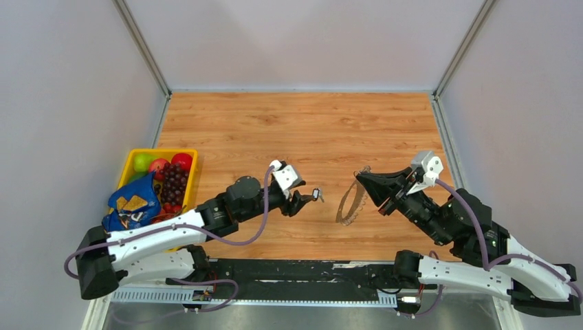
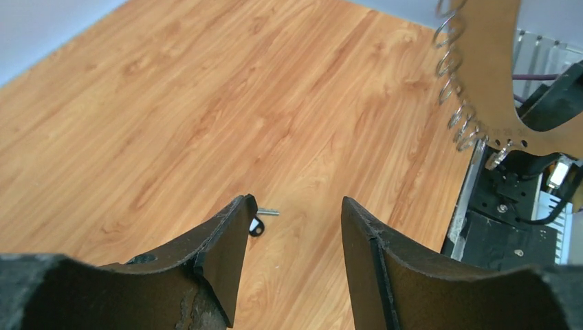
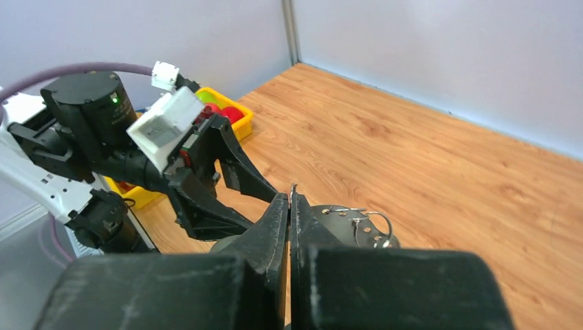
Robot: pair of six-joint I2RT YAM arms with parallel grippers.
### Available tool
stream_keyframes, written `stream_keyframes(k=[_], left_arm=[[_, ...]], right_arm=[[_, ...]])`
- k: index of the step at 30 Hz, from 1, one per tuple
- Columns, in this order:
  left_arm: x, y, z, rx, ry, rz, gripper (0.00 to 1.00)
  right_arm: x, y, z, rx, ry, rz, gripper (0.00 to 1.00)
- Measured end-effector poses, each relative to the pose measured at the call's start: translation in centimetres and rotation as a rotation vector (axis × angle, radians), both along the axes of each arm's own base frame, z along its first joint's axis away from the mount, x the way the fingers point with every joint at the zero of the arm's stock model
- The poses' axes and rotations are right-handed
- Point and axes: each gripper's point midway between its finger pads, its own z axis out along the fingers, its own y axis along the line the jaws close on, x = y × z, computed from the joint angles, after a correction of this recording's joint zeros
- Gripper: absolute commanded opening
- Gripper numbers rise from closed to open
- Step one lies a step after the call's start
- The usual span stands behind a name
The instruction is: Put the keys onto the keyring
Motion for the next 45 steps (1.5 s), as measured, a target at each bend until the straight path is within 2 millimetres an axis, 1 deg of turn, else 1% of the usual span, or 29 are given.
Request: stream_keyframes(k=[2,4,5,6,7,10,12,17,21,23,25,28,34,37,40,43,45], left_arm=[[1.0,-0.7,-1.3,0.009,0.037,0.011,0.59],[2.4,-1.1,-2.8,0.01,0.09,0.025,0.6],[3.0,-1.4,-3.5,0.009,0.117,0.029,0.6],[4.0,-1.3,-4.4,0.013,0.142,0.049,0.6],[4.6,-1.2,-4.9,0.015,0.163,0.058,0.61],[6.5,-2.1,-7.2,0.032,0.244,0.057,0.61],[7.7,-3.1,-8.4,0.032,0.303,0.042,0.62],[10.5,-4.5,-11.6,0.016,0.431,0.02,0.61],[11.9,-5.0,-14.9,0.014,0.541,0.011,0.61],[12.0,-5.1,-16.5,0.023,0.591,0.002,0.61],[11.9,-5.4,-17.5,0.033,0.628,-0.016,0.61],[12.2,-6.2,-18.2,0.041,0.659,-0.052,0.6],[12.7,-7.0,-18.0,0.061,0.663,-0.099,0.6],[13.1,-7.2,-18.2,0.086,0.66,-0.112,0.6],[13.4,-7.0,-19.2,0.119,0.666,-0.113,0.6],[13.2,-6.4,-20.7,0.158,0.695,-0.108,0.6],[13.1,-6.5,-20.9,0.164,0.696,-0.122,0.59]], right_arm=[[0.4,-0.5,-0.6,0.013,0.032,-0.039,0.0],[0.7,-0.7,-1.4,0.011,0.056,-0.063,0.0],[0.8,-0.7,-1.8,0.005,0.066,-0.071,0.0],[0.8,-0.8,-2.3,0.002,0.076,-0.078,0.0],[0.9,-0.9,-2.7,-0.001,0.084,-0.083,0.0],[0.8,-1.2,-3.6,-0.003,0.103,-0.089,0.0],[0.7,-1.4,-3.7,0.008,0.108,-0.089,0.0],[0.5,-1.9,-3.3,0.042,0.114,-0.089,0.0],[0.4,-2.6,-3.2,0.057,0.12,-0.096,0.0],[0.3,-3.0,-3.3,0.055,0.124,-0.101,0.0],[0.3,-3.3,-3.3,0.054,0.127,-0.103,0.0],[0.1,-3.6,-3.1,0.062,0.129,-0.103,0.0],[0.0,-3.9,-3.3,0.063,0.136,-0.104,0.0],[0.0,-4.0,-3.4,0.058,0.137,-0.104,0.0],[0.0,-4.0,-3.5,0.054,0.138,-0.104,0.0],[0.0,-4.0,-3.5,0.053,0.138,-0.104,0.0],[0.0,-4.0,-3.6,0.051,0.138,-0.104,0.0]])
